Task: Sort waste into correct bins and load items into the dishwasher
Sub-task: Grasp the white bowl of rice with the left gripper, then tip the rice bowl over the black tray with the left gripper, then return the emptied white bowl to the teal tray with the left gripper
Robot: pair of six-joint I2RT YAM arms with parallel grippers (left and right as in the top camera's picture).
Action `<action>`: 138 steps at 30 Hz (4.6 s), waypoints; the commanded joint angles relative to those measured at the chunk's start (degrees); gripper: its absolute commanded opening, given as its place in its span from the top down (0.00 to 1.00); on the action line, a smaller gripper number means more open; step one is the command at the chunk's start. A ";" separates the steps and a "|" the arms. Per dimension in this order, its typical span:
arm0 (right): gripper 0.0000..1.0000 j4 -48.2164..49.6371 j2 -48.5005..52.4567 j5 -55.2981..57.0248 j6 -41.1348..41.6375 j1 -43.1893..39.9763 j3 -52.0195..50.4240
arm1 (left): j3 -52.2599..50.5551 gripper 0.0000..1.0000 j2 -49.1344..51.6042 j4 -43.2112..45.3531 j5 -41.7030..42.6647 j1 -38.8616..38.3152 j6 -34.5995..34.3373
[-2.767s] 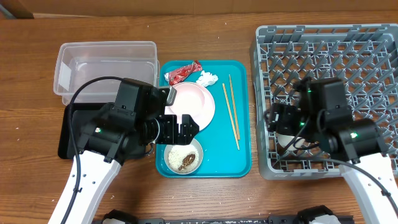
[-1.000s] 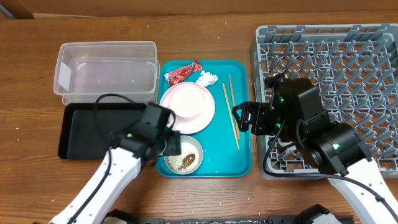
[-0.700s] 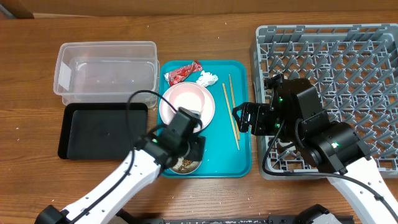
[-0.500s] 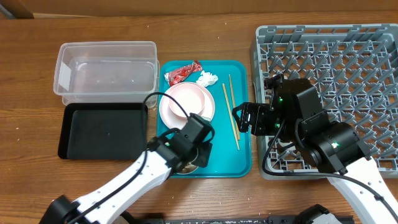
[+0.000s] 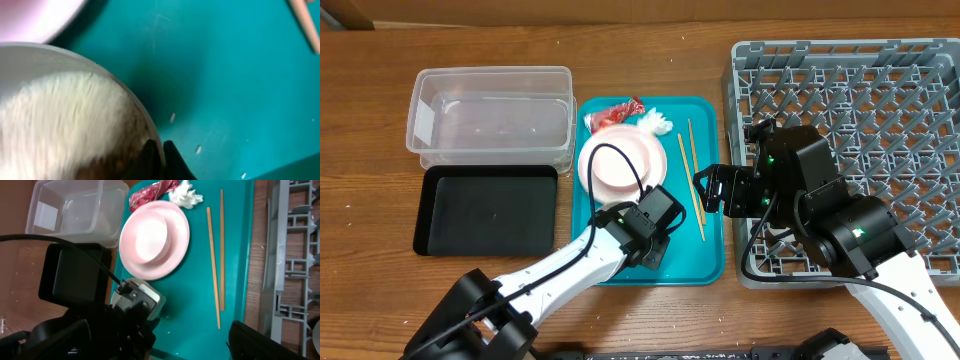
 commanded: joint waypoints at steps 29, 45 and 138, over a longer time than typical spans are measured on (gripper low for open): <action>0.08 -1.75 0.17 0.74 -0.35 -0.11 1.44 | 10.75 0.96 -14.80 -26.43 48.96 58.64 17.81; 0.08 -2.23 0.17 0.74 -0.35 -0.11 1.44 | -0.55 0.96 3.52 -17.16 92.37 79.54 45.55; 0.00 -4.50 -2.51 6.97 5.68 -5.84 1.46 | 24.68 0.26 0.28 -20.70 -5.51 3.61 -3.17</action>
